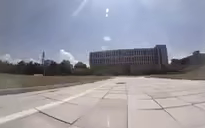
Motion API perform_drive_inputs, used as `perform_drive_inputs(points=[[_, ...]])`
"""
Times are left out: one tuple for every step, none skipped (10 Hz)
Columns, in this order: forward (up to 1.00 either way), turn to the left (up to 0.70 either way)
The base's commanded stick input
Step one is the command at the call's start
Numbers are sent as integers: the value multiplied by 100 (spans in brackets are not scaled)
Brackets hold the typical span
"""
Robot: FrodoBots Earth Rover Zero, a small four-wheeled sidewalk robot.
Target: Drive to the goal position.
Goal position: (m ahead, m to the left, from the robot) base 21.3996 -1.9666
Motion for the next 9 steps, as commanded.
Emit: perform_drive_inputs(points=[[50,1],[50,1],[50,1],[50,1],[50,1],[50,1],[50,1],[50,1],[50,1]])
